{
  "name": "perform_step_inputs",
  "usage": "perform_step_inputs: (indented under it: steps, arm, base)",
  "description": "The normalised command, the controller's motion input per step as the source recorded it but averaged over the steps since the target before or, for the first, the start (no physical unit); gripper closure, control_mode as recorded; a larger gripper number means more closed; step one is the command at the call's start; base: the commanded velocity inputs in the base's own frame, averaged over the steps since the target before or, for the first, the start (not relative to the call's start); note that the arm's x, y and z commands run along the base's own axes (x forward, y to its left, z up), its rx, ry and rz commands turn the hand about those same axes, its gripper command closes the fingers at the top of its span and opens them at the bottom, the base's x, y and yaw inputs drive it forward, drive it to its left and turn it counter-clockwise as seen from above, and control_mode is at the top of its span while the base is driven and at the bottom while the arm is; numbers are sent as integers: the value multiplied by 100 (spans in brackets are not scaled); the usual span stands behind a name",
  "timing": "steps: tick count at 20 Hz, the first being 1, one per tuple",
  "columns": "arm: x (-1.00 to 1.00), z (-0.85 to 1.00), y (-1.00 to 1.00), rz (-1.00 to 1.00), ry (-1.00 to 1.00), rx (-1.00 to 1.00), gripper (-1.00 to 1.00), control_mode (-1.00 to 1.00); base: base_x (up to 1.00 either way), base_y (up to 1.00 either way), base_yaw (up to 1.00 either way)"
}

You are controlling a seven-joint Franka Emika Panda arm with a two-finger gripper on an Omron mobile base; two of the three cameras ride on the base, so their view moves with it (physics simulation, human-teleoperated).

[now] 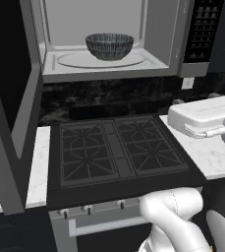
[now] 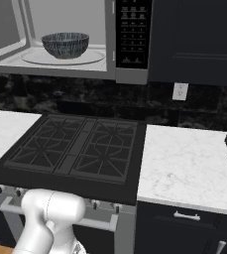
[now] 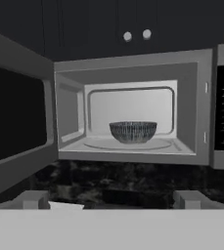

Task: Open the microwave, place the bowl with waffle inside the microwave, then close the microwave door and turn it on.

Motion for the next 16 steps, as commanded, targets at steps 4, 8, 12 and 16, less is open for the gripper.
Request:
perform_step_inputs:
  steps: [4, 8, 12, 16]
  arm:
    - [-46, 0, 34, 0, -12, 0, -100, -100]
    - [-74, 0, 72, 4, -25, -1, -100, -100]
    - [-2, 0, 100, 6, -14, -4, -100, -100]
    - [7, 0, 56, 4, -33, 0, -100, -100]
  base:
    - [0, 0, 0]
    - [0, 0, 0]
    - [0, 0, 0]
    - [0, 0, 0]
